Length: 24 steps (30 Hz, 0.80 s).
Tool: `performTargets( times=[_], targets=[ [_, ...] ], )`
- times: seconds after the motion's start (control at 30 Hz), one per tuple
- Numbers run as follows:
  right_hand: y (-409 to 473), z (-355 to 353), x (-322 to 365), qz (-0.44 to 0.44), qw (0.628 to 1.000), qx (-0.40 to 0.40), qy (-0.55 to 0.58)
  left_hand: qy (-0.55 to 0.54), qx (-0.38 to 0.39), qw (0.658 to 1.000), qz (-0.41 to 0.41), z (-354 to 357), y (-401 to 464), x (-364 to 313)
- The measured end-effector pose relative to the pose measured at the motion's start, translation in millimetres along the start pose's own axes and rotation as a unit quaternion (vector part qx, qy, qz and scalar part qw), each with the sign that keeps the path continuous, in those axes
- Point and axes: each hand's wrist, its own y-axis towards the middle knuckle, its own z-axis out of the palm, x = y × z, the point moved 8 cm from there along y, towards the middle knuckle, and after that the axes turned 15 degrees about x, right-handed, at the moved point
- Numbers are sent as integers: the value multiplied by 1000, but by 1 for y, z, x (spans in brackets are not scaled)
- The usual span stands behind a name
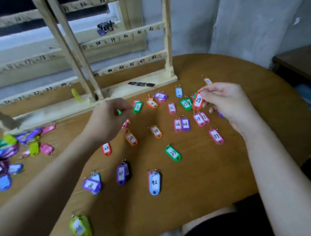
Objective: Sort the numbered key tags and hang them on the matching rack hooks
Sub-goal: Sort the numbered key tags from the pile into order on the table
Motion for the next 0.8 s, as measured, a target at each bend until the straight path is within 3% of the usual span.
performTargets(
  times=[0.33,0.5,0.8],
  targets=[
    [-46,23,-18,56,995,20,-75,-86,-55,994,-41,12,-80,11],
    [-70,-4,-21,68,990,-11,-127,-114,-41,992,-26,28,-87,-8],
    [-86,-14,-21,84,989,4,-123,-96,6,995,18,50,-78,-39]
  ],
)
